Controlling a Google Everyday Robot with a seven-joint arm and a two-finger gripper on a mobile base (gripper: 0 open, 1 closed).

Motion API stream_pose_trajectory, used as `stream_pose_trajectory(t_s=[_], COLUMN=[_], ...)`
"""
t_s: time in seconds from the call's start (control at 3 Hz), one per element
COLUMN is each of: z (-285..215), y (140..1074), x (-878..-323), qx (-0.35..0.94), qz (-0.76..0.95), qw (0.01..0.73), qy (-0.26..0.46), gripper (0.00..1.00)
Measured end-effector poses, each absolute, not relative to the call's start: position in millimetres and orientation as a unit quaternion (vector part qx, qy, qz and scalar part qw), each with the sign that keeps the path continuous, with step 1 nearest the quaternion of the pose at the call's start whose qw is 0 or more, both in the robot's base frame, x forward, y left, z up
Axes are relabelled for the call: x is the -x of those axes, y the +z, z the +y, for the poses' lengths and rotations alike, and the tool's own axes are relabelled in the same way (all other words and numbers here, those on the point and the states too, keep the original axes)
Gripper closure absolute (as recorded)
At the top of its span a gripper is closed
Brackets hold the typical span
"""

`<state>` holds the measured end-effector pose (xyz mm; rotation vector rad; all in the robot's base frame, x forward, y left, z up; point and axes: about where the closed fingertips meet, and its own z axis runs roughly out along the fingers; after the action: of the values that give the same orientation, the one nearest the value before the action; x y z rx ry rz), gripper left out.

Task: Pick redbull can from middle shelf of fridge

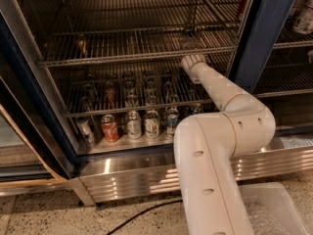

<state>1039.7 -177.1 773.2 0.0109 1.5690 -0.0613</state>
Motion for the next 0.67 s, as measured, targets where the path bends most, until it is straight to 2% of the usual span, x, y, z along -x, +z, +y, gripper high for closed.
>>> stream_pose_trajectory(t_s=[0.33,0.67], z=[-177.1,-176.9], y=[773.2,773.2], x=[-1039.7,-1039.6], qx=[-0.005,-0.005], qz=[0.706,0.706], qw=[0.707,0.707], qy=[-0.028,-0.027], gripper=[0.88,1.0])
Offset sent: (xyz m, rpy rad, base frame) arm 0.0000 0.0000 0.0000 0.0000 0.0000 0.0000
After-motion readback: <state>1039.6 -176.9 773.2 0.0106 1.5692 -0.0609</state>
